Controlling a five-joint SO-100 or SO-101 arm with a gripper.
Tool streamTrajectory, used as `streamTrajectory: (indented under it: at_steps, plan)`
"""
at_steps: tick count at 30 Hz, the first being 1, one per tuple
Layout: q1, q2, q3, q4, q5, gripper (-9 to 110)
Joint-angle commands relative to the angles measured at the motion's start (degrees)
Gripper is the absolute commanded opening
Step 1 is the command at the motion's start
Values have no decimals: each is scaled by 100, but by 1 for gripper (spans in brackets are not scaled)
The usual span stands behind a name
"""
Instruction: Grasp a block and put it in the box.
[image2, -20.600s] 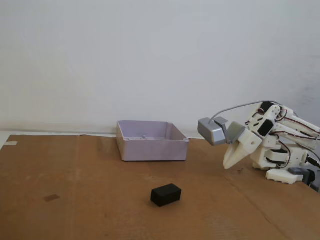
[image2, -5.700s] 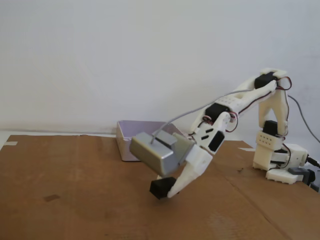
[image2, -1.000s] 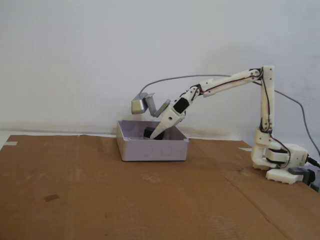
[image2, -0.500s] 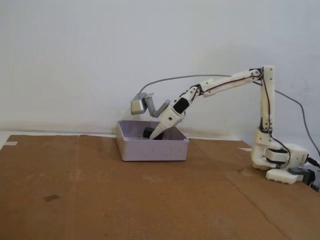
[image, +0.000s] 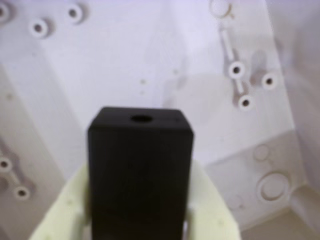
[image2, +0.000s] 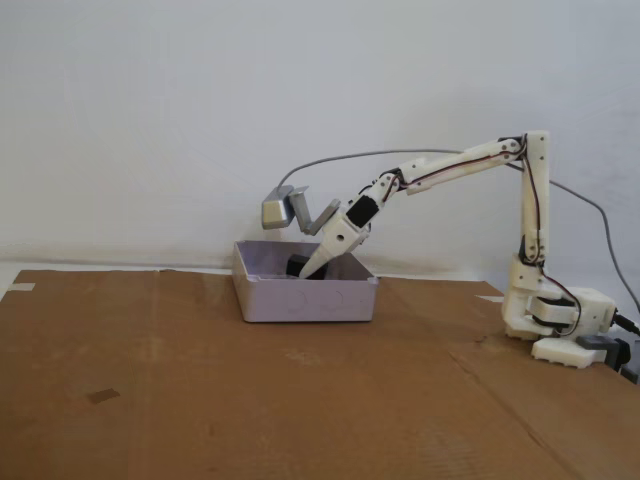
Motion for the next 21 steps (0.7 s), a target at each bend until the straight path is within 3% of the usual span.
streamTrajectory:
  at_steps: [1, 7, 13, 21]
  plan:
    - [-35, 229, -158, -220, -79, 14]
    - [-35, 246, -158, -220, -79, 15]
    - [-35, 246, -167, -220, -79, 27]
    - [-44, 272, -167, -220, -79, 27]
